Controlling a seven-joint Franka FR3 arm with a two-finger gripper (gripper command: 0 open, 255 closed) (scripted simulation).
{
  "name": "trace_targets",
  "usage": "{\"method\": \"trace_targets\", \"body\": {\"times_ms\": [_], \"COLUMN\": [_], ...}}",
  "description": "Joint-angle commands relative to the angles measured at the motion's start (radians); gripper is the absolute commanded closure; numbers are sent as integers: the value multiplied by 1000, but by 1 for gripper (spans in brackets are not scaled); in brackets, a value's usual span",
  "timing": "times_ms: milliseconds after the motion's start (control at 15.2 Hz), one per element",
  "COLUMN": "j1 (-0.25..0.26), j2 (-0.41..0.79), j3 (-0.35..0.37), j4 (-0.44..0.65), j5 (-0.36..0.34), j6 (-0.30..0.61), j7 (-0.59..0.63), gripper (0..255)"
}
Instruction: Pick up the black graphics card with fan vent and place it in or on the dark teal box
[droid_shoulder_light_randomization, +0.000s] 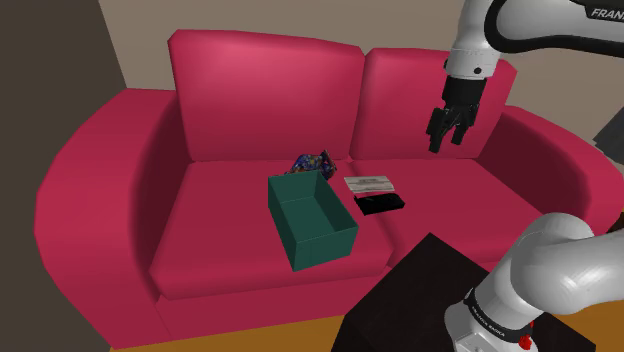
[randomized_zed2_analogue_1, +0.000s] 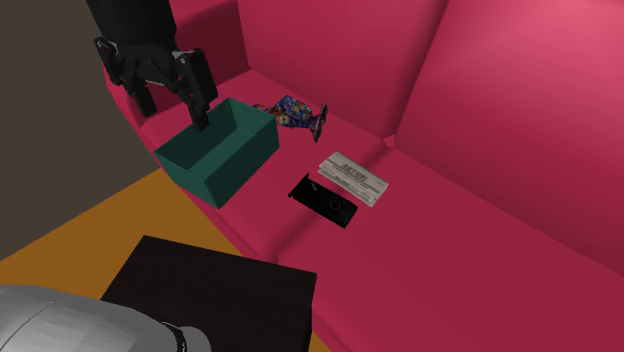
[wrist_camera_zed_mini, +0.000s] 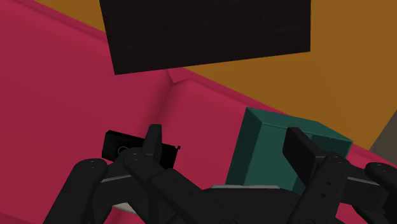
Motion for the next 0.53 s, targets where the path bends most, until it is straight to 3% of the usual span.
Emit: {"method": "trace_targets", "body": {"times_ms": [0, 462], "j1": [0, -17], "j2": [0, 108], "j3": [0, -32], "j4": [0, -130], "j5": [0, -19], "j6": [0, 269], "j7": [0, 8], "gripper": [0, 0]}}
